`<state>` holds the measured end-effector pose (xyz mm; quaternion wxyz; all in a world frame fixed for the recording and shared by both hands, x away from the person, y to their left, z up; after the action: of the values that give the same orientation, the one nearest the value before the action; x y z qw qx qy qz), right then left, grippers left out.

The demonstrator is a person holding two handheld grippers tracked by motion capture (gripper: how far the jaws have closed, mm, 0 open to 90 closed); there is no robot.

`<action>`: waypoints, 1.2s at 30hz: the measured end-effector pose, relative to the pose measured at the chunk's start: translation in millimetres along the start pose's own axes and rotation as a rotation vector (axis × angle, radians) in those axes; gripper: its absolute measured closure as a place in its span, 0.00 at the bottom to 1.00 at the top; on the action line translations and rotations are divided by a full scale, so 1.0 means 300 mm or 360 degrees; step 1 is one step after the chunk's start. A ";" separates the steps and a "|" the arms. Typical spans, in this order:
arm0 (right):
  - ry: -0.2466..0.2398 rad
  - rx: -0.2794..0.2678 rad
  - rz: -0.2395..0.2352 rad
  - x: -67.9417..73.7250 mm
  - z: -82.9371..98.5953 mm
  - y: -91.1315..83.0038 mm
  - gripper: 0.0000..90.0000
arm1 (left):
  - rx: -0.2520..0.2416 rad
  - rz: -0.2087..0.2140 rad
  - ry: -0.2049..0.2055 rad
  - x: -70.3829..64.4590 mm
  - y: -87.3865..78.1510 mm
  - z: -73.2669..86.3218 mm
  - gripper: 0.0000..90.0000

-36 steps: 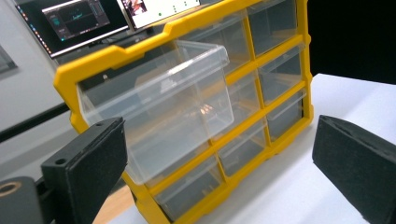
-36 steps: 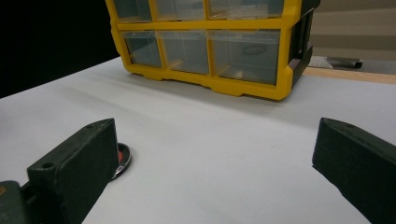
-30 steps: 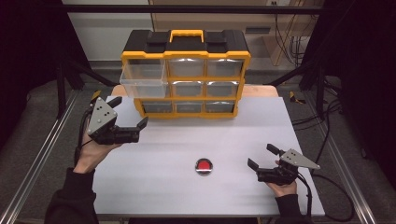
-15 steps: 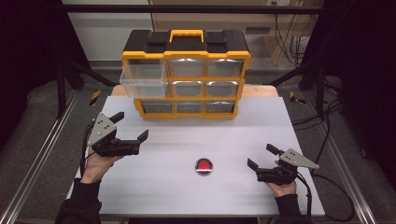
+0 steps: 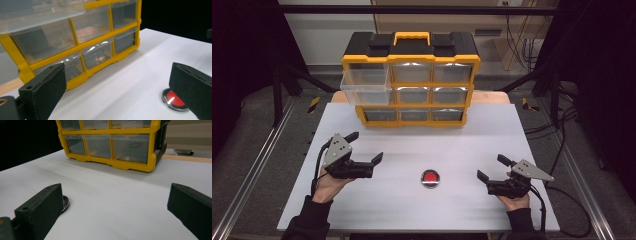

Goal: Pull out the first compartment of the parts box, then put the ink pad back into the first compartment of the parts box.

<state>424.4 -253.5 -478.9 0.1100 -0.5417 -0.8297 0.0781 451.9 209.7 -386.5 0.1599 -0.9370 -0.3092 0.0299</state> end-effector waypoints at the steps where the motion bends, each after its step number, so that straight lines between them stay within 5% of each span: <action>1: -0.0001 0.0003 0.0000 0.000 0.000 0.000 0.01 | 0.0000 0.0000 0.0000 0.000 0.000 0.000 0.01; 13: -0.0004 0.0002 0.0007 -0.001 0.000 0.000 0.01 | 0.0054 0.0039 -0.0023 -0.040 0.077 0.051 0.01; 24: -0.0001 -0.0005 0.0010 -0.004 0.000 0.000 0.01 | 0.0195 0.0146 -0.0020 -0.097 0.170 0.100 0.01; 36: 0.0006 0.0002 0.0005 -0.002 0.001 0.001 0.01 | 0.0259 0.0229 0.0002 -0.159 0.238 0.124 0.01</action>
<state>424.8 -254.0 -479.2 0.1118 -0.5430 -0.8286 0.0778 448.4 138.0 -446.6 0.2331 -0.9406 -0.2377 0.0658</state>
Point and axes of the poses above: each handheld gripper's, and its own axes: y roughly forward along the jaws, z roughly out of its underside, x roughly to its left, the point moved 1 cm from there along y, roughly forward along the jaws, and after that the axes turned 12 degrees about z, right-handed, at the moved point
